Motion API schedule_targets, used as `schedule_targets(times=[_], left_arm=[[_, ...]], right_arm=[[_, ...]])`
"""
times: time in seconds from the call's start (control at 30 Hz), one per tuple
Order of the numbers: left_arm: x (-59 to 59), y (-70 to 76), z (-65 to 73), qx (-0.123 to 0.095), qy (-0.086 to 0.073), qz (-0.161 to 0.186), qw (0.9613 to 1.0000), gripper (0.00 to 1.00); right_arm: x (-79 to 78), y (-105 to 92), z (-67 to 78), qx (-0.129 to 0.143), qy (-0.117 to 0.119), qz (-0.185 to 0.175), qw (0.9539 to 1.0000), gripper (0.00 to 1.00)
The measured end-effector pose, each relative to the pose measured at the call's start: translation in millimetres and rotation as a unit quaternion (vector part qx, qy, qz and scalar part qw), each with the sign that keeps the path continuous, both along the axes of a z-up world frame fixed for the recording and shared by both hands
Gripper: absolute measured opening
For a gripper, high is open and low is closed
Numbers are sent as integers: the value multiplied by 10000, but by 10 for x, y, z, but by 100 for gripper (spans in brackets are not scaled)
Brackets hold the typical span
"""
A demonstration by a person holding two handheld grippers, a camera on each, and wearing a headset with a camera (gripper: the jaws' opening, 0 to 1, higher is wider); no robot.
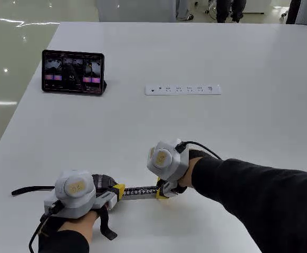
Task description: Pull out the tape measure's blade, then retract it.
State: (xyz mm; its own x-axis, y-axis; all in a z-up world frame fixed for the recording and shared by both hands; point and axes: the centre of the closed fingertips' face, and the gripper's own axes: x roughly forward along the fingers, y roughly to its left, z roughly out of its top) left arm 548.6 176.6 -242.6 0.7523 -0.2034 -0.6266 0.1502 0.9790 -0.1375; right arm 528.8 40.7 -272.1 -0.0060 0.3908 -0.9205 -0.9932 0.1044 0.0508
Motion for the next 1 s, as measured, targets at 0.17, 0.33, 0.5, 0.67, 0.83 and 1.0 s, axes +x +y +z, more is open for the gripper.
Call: schedule_targets(times=[0.17, 0.33, 0.5, 0.67, 0.83, 1.0], left_arm=[[-2, 4, 6, -79, -46, -76, 9999, 63], [4, 3, 7, -103, -33, -61, 9999, 63], [5, -1, 2, -102, -29, -51, 9999, 63], [2, -1, 3, -130, 3, -22, 9999, 63], [10, 1, -3, -110, -2, -29, 9999, 63], [8, -1, -4, -104, 2, -49, 9999, 63]], right_arm=[[-6, 33, 4, 81, 46, 47, 9999, 10], [-6, 59, 4, 140, 64, 83, 9998, 10], [-3, 77, 2, 182, 59, 126, 9997, 10], [-4, 101, 0, 222, 37, 106, 9997, 10], [-7, 120, 1, 250, 14, 114, 9996, 10], [-11, 141, 6, 296, -14, 84, 9995, 10]])
